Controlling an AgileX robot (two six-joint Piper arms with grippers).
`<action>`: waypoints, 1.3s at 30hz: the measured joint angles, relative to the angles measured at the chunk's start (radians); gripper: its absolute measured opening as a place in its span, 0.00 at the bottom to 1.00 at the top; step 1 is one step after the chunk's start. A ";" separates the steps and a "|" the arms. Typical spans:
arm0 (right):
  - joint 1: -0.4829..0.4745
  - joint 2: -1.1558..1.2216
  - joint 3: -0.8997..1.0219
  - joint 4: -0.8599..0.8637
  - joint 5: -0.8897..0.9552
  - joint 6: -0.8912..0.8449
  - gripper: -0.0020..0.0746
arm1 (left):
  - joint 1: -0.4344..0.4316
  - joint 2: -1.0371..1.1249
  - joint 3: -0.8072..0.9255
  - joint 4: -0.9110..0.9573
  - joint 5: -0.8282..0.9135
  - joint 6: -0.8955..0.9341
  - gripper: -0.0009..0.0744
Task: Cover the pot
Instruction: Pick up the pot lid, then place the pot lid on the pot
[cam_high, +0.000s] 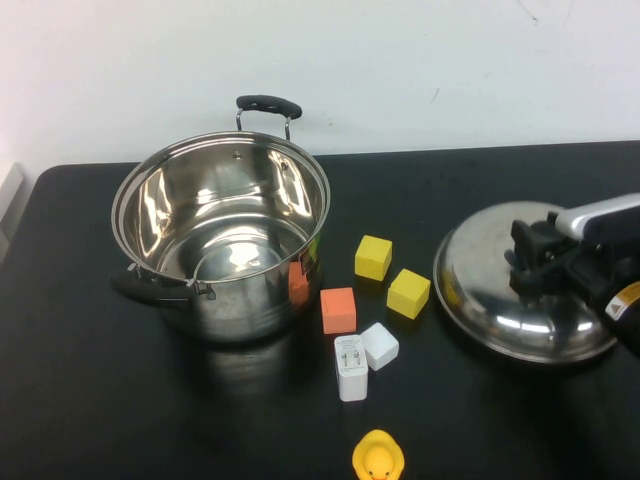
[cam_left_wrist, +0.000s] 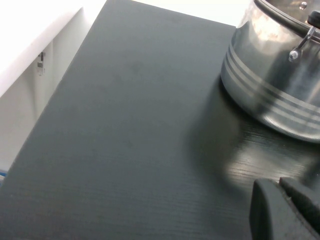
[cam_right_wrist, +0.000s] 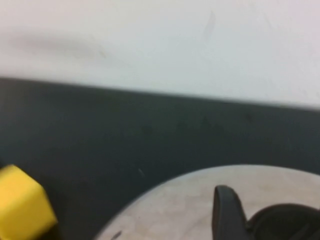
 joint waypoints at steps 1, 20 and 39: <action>0.000 -0.032 0.008 -0.017 0.005 0.000 0.47 | 0.000 0.000 0.000 0.000 0.000 0.000 0.01; 0.305 -0.385 -0.532 -0.734 0.754 0.791 0.47 | 0.000 0.000 0.000 0.000 0.000 0.002 0.01; 0.492 0.188 -1.177 -0.858 0.901 1.033 0.47 | 0.000 0.000 0.000 0.000 0.000 0.006 0.01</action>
